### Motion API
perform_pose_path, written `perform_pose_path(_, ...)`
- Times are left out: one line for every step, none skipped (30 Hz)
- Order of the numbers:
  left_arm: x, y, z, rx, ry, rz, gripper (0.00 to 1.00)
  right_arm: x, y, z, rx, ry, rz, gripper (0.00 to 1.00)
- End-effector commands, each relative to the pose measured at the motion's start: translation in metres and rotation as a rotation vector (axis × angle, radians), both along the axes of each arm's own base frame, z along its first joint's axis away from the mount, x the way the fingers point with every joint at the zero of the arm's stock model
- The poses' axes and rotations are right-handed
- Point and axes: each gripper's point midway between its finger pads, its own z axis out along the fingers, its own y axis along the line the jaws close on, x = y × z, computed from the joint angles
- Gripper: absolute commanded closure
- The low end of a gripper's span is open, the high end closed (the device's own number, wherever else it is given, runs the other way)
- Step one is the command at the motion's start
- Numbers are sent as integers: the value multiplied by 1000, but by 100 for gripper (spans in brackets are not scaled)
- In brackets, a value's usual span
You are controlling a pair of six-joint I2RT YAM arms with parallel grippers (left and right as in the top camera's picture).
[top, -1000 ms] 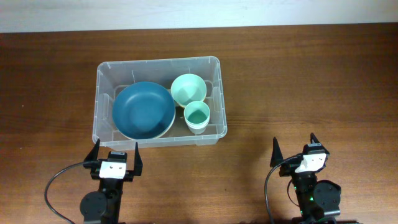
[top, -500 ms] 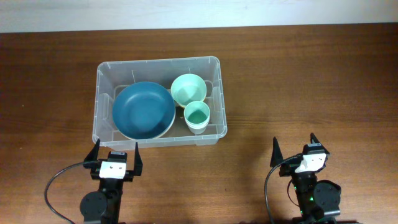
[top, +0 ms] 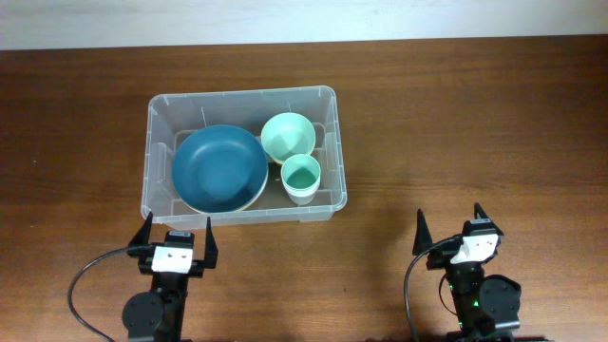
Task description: Pack container
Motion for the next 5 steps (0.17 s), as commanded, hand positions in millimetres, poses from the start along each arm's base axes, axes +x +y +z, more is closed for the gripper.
perform_pose_path(0,2,-1,-6,2,12,0,0,4,-3,-8,-1,19,1)
perform_pose_path(0,2,-1,-6,2,12,0,0,4,-3,-8,-1,19,1)
perform_pose_path(0,2,-1,-6,2,12,0,0,4,-3,-8,-1,19,1)
perform_pose_path(0,2,-1,-6,2,12,0,0,4,-3,-8,-1,19,1)
perform_pose_path(0,2,-1,-6,2,12,0,0,4,-3,-8,-1,19,1)
